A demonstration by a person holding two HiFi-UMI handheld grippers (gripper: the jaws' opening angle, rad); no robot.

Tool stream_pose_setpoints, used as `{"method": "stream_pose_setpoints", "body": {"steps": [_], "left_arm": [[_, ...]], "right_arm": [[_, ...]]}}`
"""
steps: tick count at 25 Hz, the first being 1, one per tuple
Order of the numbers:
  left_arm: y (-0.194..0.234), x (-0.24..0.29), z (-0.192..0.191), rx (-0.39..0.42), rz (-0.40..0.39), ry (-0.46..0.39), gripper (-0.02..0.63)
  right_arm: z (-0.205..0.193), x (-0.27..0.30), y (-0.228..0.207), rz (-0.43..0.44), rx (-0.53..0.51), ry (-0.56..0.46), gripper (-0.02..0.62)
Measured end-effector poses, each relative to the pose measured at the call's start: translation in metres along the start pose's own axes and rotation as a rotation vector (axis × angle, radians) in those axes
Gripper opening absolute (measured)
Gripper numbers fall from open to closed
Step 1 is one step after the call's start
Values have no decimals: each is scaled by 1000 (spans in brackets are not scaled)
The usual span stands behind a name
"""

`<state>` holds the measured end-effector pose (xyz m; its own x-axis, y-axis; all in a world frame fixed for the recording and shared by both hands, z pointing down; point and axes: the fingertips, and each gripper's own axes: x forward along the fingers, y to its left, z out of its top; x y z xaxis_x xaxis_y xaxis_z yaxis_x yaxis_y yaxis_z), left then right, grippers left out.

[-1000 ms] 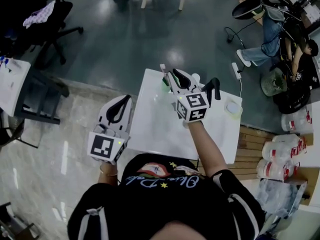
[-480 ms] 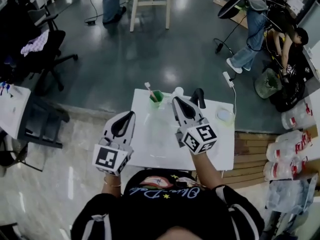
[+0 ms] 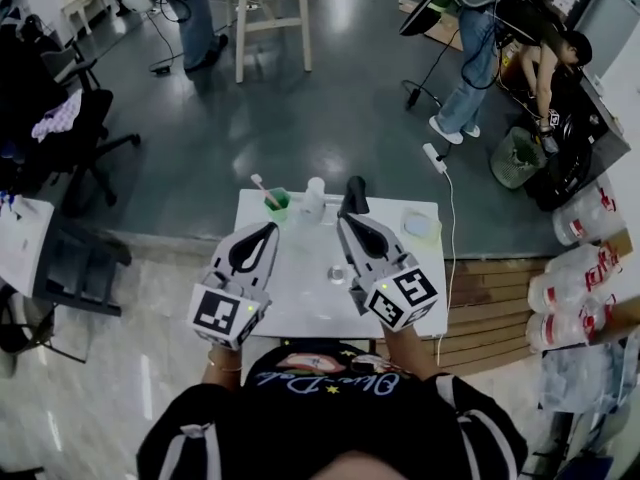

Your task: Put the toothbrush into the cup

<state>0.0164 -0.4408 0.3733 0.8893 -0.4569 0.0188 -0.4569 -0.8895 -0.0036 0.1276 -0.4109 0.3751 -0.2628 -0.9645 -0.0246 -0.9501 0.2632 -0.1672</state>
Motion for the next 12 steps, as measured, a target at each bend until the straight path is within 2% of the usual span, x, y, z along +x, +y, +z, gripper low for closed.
{"method": "stream_pose_setpoints", "body": {"steps": [12], "left_arm": [[-37, 8, 4, 28, -34, 20, 0]], "right_arm": [[4, -24, -4, 26, -2, -14, 0]]}}
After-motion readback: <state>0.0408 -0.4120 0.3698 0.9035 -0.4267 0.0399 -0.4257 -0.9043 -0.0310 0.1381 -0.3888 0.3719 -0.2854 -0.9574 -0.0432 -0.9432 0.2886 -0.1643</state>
